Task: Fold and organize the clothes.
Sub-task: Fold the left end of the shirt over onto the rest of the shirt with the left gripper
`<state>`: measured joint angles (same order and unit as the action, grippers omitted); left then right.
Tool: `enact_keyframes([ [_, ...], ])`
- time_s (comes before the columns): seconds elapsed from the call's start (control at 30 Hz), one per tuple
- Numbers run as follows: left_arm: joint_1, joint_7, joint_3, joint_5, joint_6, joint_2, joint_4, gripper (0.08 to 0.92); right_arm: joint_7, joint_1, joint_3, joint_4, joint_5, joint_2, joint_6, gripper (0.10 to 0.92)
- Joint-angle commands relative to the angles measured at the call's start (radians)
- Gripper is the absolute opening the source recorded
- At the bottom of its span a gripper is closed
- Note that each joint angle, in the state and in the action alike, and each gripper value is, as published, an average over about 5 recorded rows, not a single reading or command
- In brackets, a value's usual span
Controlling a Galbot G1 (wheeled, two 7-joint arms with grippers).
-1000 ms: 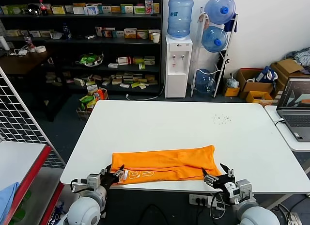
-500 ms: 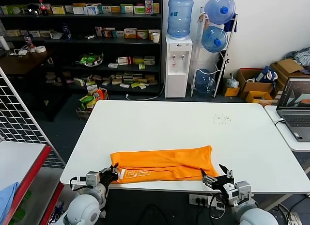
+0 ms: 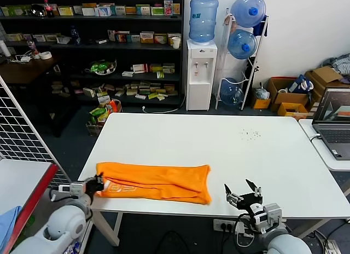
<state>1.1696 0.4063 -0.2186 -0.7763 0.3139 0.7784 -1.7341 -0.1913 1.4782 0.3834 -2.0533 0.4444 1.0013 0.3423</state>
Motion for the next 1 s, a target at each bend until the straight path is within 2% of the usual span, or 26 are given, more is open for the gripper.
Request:
enact_keyframes([
  [0.03, 0.018, 0.01, -0.105, -0.014, 0.002, -0.137, -0.071, 0.112, -0.016, -0.025, -0.008, 0.06, -0.147, 0.056, -0.182, 0.823],
  [0.2, 0.054, 0.048, -0.009, -0.029, 0.045, -0.028, -0.254, 0.112, -0.026, -0.034, -0.006, 0.099, -0.197, 0.092, -0.26, 0.823],
  [0.33, 0.044, 0.065, 0.089, -0.03, 0.065, 0.093, -0.299, 0.112, -0.032, -0.032, -0.002, 0.11, -0.204, 0.115, -0.267, 0.823],
  [0.63, -0.061, 0.078, 0.279, -0.023, 0.072, 0.279, -0.245, 0.112, -0.027, -0.038, 0.011, 0.139, -0.247, 0.169, -0.277, 0.823],
  [1.0, -0.17, 0.078, 0.383, -0.003, 0.066, 0.472, -0.126, 0.112, -0.026, -0.044, 0.023, 0.173, -0.272, 0.214, -0.278, 0.823],
])
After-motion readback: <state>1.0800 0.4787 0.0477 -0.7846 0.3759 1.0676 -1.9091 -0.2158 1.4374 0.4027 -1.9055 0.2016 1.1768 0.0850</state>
